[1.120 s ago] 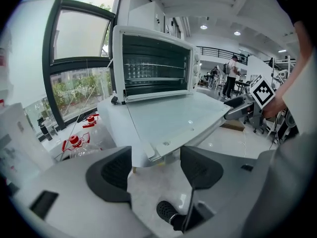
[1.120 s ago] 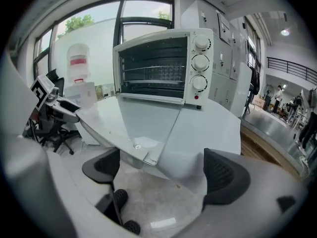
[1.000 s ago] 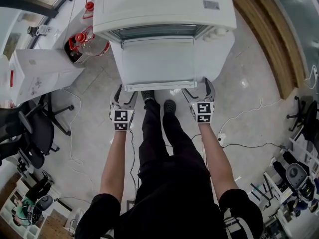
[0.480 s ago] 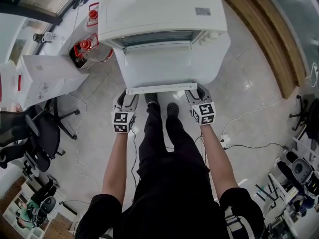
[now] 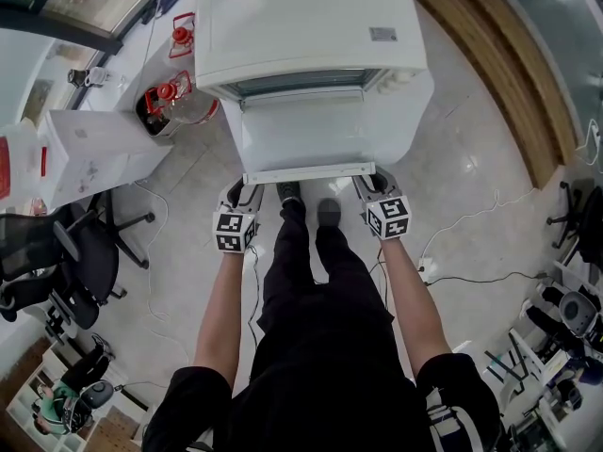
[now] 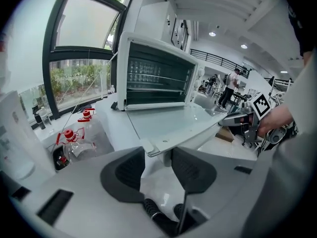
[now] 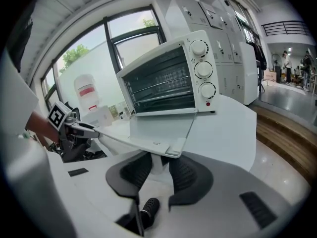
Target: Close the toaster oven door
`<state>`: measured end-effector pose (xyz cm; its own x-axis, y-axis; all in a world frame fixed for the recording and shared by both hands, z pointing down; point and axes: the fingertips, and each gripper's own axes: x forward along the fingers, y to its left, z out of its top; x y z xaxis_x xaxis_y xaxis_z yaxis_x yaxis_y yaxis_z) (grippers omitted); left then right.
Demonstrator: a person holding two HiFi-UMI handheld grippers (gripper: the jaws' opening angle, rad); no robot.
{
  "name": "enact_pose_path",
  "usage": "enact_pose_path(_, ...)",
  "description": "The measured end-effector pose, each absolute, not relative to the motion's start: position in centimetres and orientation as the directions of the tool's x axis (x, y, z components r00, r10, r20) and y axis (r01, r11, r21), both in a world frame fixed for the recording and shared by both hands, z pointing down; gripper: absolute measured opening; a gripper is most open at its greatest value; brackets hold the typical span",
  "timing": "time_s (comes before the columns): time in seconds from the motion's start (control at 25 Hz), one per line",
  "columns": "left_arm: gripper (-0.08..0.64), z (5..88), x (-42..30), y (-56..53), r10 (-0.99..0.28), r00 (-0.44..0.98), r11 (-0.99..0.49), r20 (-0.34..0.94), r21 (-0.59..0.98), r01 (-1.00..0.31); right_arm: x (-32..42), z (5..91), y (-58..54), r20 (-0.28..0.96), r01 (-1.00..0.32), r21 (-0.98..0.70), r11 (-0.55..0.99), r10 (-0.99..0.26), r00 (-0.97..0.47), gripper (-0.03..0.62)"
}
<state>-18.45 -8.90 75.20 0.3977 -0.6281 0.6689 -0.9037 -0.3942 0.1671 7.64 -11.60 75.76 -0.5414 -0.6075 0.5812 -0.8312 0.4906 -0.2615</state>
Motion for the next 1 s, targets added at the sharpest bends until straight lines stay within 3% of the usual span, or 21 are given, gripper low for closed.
enact_pose_path(1.0, 0.104, 67.3, -18.9, -10.2, -0.583, 0.591, -0.464, 0.557, 0.369, -0.806, 6.9, 67.7, -12.9, 0.57, -0.891, -0.285, 0.354, -0.685, -0.454, 0.114)
